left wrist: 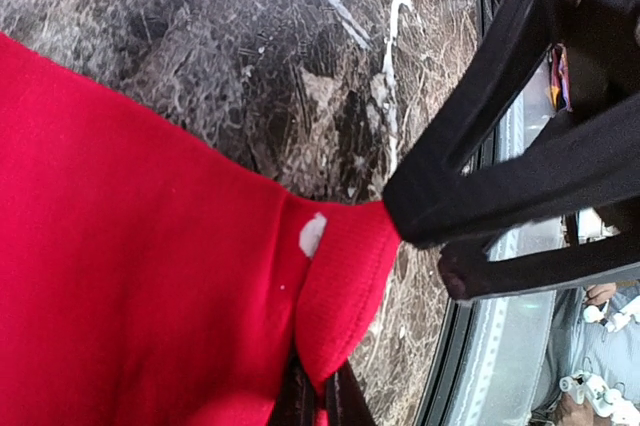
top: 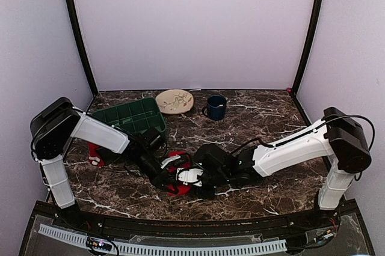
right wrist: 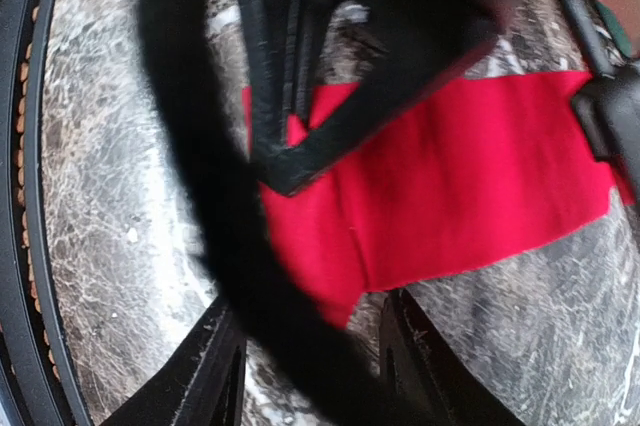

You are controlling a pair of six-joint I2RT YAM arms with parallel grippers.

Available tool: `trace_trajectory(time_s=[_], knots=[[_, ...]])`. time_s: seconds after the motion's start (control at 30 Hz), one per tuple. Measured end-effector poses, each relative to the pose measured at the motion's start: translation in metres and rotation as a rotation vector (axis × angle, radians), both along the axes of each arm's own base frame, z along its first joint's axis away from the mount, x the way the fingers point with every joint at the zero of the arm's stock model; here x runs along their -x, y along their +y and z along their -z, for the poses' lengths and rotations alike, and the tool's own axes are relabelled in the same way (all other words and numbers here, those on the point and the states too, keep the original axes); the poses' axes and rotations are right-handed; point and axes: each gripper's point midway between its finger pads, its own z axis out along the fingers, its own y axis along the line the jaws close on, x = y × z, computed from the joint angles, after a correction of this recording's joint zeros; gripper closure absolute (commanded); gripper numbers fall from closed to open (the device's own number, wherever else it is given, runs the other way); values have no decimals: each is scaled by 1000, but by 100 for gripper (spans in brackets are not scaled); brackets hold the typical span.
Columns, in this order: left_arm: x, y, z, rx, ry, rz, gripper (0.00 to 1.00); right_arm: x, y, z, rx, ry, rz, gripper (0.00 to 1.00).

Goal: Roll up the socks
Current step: Roll the sock at the center of the board.

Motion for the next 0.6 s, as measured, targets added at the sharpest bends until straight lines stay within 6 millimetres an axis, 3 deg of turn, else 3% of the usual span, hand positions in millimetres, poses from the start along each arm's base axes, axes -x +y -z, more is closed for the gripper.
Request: trace_trajectory(time_s=[0.37, 0.6], knots=[[3, 1, 0, 5, 30, 14, 100, 2, 5, 20, 55, -12, -49, 60], [5, 2, -1, 7, 45, 19, 100, -2, 11, 23, 67, -31, -64, 75]])
